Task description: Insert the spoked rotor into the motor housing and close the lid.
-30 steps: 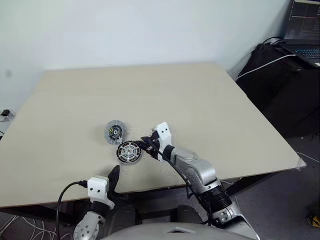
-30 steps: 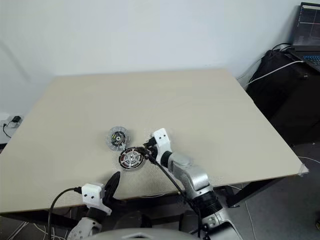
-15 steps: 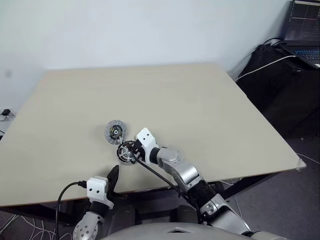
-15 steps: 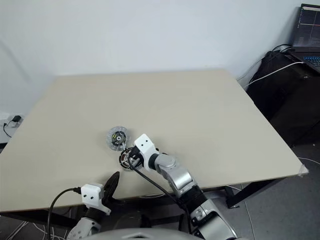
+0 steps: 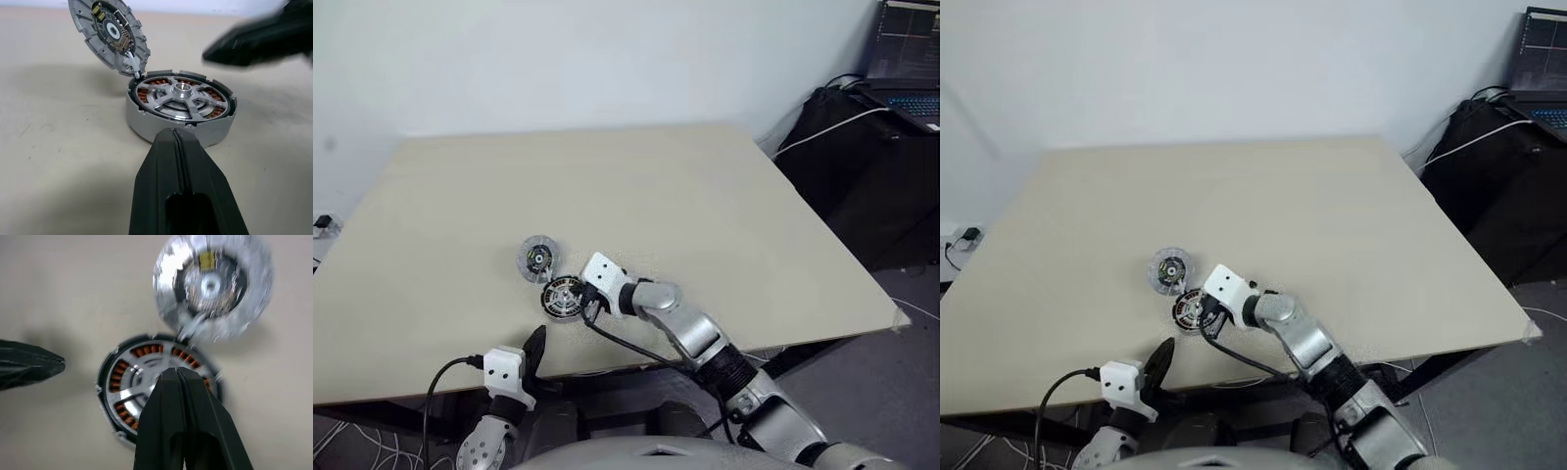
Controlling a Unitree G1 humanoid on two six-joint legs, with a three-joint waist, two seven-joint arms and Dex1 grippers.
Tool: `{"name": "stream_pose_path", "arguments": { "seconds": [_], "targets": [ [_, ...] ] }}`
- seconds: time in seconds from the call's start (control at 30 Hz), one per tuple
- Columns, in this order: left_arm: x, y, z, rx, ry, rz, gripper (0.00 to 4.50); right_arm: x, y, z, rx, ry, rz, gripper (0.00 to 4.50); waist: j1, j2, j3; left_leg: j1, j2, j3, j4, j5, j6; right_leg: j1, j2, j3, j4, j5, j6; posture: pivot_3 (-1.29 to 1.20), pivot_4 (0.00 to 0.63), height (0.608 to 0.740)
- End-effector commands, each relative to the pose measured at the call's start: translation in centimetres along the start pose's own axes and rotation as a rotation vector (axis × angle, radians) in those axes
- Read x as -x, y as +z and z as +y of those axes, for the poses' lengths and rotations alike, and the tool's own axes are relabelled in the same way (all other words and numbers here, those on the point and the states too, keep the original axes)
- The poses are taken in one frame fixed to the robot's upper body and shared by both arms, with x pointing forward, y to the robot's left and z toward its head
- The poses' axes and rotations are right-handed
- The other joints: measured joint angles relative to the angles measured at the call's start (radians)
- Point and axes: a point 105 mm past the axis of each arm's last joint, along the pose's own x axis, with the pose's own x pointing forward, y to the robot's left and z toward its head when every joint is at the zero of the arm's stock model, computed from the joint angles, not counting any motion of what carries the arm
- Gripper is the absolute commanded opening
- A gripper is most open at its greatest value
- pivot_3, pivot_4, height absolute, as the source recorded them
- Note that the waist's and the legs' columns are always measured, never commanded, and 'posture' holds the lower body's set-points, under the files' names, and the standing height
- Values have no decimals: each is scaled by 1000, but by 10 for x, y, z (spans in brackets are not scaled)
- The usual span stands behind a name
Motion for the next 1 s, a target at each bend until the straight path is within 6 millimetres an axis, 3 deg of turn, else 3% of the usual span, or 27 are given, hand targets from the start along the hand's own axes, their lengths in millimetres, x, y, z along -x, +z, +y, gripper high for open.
{"name": "stream_pose_path", "arguments": {
  "seconds": [0.03,0.27,0.67,1.0],
  "targets": [
    [-3,7,-3,0,-9,-40,0,7,15,6,204,82,24,919,2,-1,0,0,0,0,0,0,0,0,0,0,0,0,0,0,0,740],
    [-5,5,-4,7,-6,-39,0,11,4,16,447,217,139,3236,3,-1,0,-1,0,0,3,0,0,0,1,0,1,0,0,0,0,740],
    [-5,3,-6,15,2,-37,0,-1,8,15,659,292,182,3236,7,-2,0,-1,3,1,5,0,0,0,2,-4,2,0,0,0,0,740],
    [-4,5,-8,17,6,-38,0,-6,-9,14,723,331,227,3236,5,-2,0,0,5,2,5,-1,-1,0,2,-4,2,1,0,0,0,740]
  ]
}}
